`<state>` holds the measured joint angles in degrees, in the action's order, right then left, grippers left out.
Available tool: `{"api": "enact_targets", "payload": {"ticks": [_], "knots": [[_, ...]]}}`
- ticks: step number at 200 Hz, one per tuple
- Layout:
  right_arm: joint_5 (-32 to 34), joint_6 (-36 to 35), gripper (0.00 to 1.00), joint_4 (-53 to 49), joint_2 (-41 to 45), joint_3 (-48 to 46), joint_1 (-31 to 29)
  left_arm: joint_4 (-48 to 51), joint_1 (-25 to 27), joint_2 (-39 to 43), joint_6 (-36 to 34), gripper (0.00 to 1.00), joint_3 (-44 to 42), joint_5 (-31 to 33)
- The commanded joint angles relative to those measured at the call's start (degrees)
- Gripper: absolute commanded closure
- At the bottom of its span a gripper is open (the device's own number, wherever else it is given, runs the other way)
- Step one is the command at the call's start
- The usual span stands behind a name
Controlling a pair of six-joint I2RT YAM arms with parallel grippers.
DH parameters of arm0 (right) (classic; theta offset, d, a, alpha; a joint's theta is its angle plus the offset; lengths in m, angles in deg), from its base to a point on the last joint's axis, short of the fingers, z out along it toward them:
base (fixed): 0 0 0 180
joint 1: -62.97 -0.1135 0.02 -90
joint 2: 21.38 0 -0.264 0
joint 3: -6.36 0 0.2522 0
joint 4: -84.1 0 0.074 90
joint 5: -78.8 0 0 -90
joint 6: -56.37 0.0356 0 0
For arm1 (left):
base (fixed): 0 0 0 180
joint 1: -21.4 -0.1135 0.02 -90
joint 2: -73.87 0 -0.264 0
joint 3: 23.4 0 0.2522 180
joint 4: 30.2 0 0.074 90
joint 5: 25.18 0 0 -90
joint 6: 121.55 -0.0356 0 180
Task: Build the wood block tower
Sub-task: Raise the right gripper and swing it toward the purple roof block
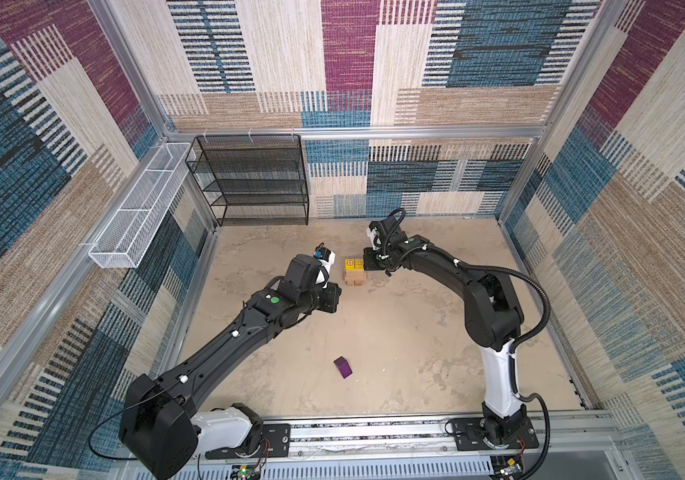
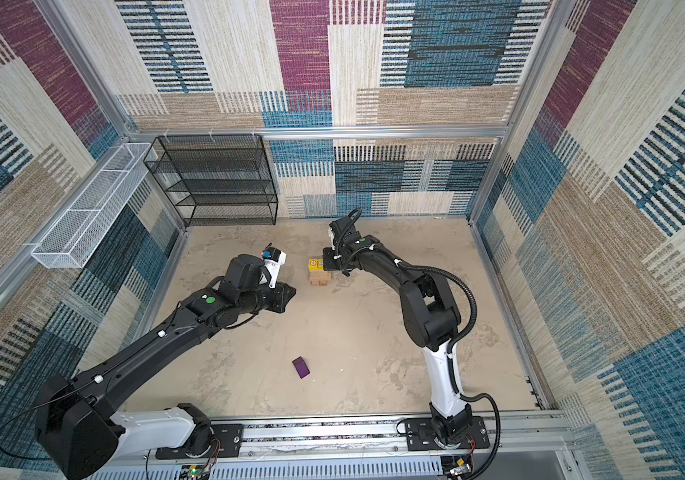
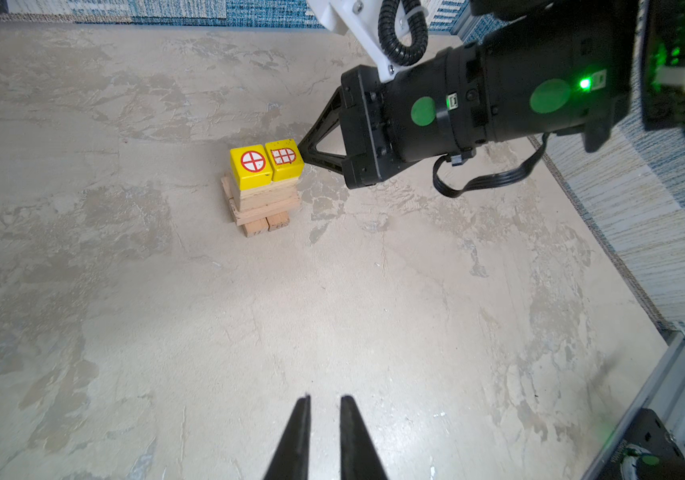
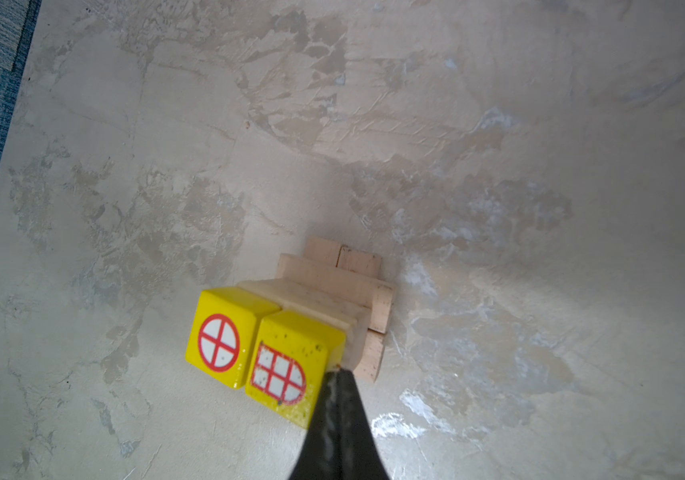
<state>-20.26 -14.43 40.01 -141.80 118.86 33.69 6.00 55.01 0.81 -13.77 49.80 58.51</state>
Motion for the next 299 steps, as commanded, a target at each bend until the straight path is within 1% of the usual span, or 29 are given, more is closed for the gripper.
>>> {"api": "enact_targets", "payload": {"ticks": [1,92,145,185,231,248,262,272,299], "knots": [[-1.13,-0.06,1.0,0.45,0.35,0.72,0.01,-0.56,-0.06,0.25,-1.17,0.82,0.24,0.33],[-1.22,-0.05,1.0,0.31,0.52,0.82,0.0,-0.56,-0.1,0.22,-1.25,0.82,0.41,0.24],[1.17,0.17,1.0,-0.47,1.33,0.76,-0.05,-0.38,-0.03,0.37,-1.21,0.82,0.41,0.5],[3.15,0.25,1.0,-1.23,3.64,0.32,-0.02,0.9,-0.03,1.21,-1.6,0.82,1.03,1.28],[4.39,0.64,1.0,-1.05,9.68,-3.46,-0.47,3.41,-0.03,3.96,-2.48,0.81,1.78,2.7],[5.16,0.78,0.97,-1.05,12.32,-5.55,-1.06,5.37,-0.04,4.95,-2.83,0.8,2.08,2.79],[5.71,0.93,0.92,-1.05,14.67,-6.76,-1.69,7.15,-0.03,6.13,-3.14,0.79,2.01,2.96],[5.77,0.96,0.89,-1.13,16.18,-9.36,-2.23,8.49,-0.03,7.16,-3.34,0.78,1.78,3.26],[4.95,0.6,0.72,-2.16,19.46,-12.49,-4.6,11.95,-0.05,10.76,-4.26,0.76,0.62,3.26]]}}
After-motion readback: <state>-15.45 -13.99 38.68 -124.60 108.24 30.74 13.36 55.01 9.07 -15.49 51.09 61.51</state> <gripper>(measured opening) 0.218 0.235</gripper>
